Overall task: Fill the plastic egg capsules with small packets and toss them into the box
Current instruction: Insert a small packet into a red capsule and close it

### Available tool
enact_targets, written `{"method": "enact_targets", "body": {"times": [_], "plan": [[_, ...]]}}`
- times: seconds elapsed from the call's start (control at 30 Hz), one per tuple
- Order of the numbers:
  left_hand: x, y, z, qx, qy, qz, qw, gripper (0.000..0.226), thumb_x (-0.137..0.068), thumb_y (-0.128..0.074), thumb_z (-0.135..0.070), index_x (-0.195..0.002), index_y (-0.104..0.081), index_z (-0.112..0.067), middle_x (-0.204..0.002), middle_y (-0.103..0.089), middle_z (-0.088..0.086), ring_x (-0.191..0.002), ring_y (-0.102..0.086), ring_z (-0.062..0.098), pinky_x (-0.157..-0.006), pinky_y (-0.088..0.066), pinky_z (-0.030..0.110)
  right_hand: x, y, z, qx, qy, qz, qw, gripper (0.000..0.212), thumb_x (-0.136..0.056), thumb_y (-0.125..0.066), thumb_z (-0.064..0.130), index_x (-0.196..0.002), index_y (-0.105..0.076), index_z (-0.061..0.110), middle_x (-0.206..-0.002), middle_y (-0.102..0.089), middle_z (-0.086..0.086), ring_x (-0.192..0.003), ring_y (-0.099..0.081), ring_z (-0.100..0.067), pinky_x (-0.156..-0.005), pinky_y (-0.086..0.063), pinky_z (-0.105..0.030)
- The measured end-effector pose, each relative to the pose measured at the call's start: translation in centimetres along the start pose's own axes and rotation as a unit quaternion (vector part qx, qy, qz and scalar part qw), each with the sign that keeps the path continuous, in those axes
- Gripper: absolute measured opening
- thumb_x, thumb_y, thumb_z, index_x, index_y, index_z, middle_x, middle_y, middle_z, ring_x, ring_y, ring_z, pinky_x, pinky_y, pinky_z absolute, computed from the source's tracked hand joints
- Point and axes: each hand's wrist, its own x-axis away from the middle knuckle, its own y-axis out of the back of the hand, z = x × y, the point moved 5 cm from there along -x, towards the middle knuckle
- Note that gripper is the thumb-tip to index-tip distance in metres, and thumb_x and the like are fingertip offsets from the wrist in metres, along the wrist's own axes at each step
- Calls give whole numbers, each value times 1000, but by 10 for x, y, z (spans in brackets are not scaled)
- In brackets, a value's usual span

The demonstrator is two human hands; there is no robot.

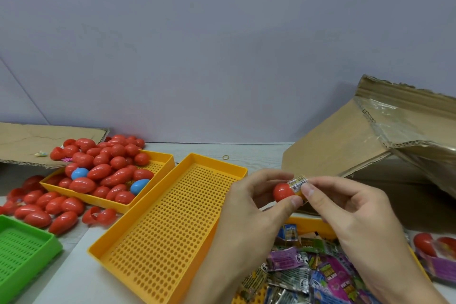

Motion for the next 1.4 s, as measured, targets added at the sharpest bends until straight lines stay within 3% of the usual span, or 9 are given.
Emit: {"method": "enact_targets", "body": {"times": [0.3,0.57,0.67,0.77,0.87,1.0,1.13,1.3,1.4], "plan": [[-1,2,-4,10,-16,-46,999,19,-84,-77,-16,-96,-70,-28,-94,-74,-13,-89,-71,3,-75,-54,14,2,-3,-1,5,29,21,999,28,-78,-68,27,-106,-72,27,-97,-75,7,-88,-71,-8,-69,-55,-14],[-1,4,-3,52,-13,-67,996,20,-84,-75,-10,-100,-69,-21,-94,-75,-6,-88,-73,8,-74,-55,16,3,-6,1,36,64,15,997,43,-68,-72,35,-109,-65,43,-99,-69,8,-95,-67,-12,-68,-59,-25],[-1,4,-2,69,-8,-71,995,20,-85,-75,-10,-102,-68,-17,-94,-75,-4,-88,-73,9,-76,-56,19,4,-10,2,122,74,10,990,54,-65,-74,43,-116,-57,52,-105,-64,19,-95,-64,-7,-64,-55,-22],[-1,2,-1,87,1,-66,994,20,-85,-75,-9,-102,-69,-15,-94,-75,-4,-88,-73,9,-73,-56,18,6,-16,1,206,93,0,974,71,-67,-84,33,-121,-47,60,-109,-56,29,-91,-59,-1,-67,-51,-17],[-1,-2,0,104,6,-63,993,18,-84,-75,-9,-101,-69,-12,-94,-75,0,-87,-74,10,-69,-55,16,8,-18,5,228,120,-19,966,70,-66,-81,35,-118,-43,65,-108,-54,33,-92,-55,8,-73,-44,-3],[-1,-6,-1,106,-2,-63,992,12,-88,-71,-20,-97,-70,-11,-90,-75,3,-82,-74,12,-70,-58,25,8,-15,8,232,138,-40,962,67,-68,-82,35,-116,-45,63,-100,-57,30,-92,-54,11,-74,-41,0],[-2,-4,1,106,-2,-85,991,7,-89,-70,-13,-96,-70,-9,-90,-74,5,-82,-74,16,-77,-60,30,9,-17,8,239,142,-26,960,72,-67,-80,34,-114,-39,69,-108,-53,34,-96,-54,8,-74,-44,-3],[-2,-2,1,90,-10,-90,992,11,-88,-72,-13,-97,-71,-9,-91,-75,5,-85,-73,17,-80,-60,30,9,-15,7,216,154,-42,963,67,-67,-76,34,-121,-44,59,-107,-57,32,-97,-58,1,-70,-50,-24],[-2,-1,2,83,-3,-85,993,13,-88,-71,-16,-99,-71,-9,-92,-75,4,-86,-72,14,-79,-59,30,9,-14,4,212,151,-39,965,69,-66,-77,34,-125,-47,54,-108,-59,32,-100,-59,1,-71,-50,-25]]}}
